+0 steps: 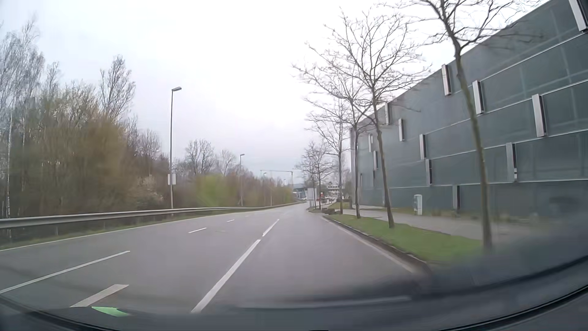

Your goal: Follow the waypoints while adhering to traffic rules and regulations

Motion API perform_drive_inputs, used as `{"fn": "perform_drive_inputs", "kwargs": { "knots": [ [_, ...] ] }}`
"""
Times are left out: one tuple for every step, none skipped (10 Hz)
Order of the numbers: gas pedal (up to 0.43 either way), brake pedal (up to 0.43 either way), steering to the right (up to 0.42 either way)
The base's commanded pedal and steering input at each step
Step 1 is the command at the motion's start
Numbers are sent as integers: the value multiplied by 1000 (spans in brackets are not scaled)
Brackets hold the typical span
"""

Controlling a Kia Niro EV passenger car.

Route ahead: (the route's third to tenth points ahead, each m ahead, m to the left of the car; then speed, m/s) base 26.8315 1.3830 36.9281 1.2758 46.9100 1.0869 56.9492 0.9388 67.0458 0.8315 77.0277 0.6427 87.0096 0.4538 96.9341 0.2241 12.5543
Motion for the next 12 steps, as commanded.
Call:
{"fn": "perform_drive_inputs", "kwargs": {
  "knots": [
    [110, 0, -4],
    [110, 0, -3],
    [110, 0, -2],
    [110, 0, -1],
    [110, 0, 0],
    [110, 0, 1],
    [110, 0, 2],
    [110, 0, 2],
    [110, 0, 2],
    [110, 0, 2],
    [110, 0, 2],
    [110, 0, 2]
  ]
}}
